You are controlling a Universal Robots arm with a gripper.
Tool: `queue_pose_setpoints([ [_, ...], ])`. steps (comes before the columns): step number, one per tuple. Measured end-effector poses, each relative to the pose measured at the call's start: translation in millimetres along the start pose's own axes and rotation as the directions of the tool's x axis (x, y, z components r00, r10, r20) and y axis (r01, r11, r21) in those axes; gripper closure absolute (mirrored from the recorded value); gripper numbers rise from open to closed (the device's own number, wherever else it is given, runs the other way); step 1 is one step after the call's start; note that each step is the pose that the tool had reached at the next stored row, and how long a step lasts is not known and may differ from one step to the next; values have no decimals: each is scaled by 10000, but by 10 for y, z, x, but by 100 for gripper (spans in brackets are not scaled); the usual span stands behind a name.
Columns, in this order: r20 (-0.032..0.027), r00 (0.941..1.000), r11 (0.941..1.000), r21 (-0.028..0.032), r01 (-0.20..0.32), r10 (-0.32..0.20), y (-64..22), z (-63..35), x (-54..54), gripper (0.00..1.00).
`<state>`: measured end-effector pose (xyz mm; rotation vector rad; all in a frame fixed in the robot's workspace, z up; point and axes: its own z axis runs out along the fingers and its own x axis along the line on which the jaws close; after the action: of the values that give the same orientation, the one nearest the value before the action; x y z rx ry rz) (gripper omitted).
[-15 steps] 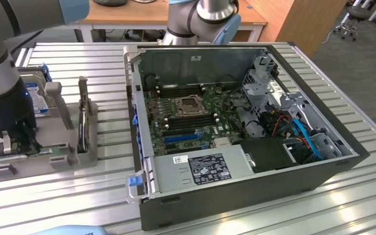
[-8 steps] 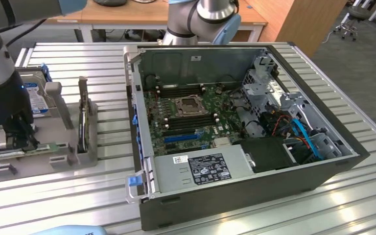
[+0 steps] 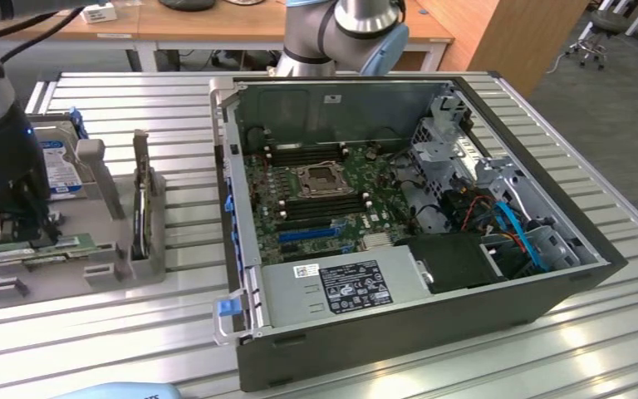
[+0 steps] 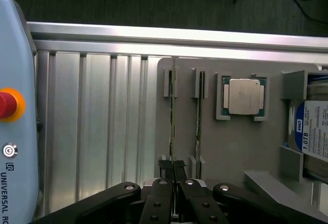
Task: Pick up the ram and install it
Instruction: 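Pick up the ram and move it above insertion slot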
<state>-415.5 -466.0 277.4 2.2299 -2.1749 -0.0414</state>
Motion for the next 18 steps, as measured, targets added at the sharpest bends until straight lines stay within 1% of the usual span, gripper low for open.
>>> queue_pose_setpoints([
  [12,-1,10000,10000,0,0,0,8,-227,0,89],
  [18,0,10000,10000,0,0,0,12,-324,0,89],
])
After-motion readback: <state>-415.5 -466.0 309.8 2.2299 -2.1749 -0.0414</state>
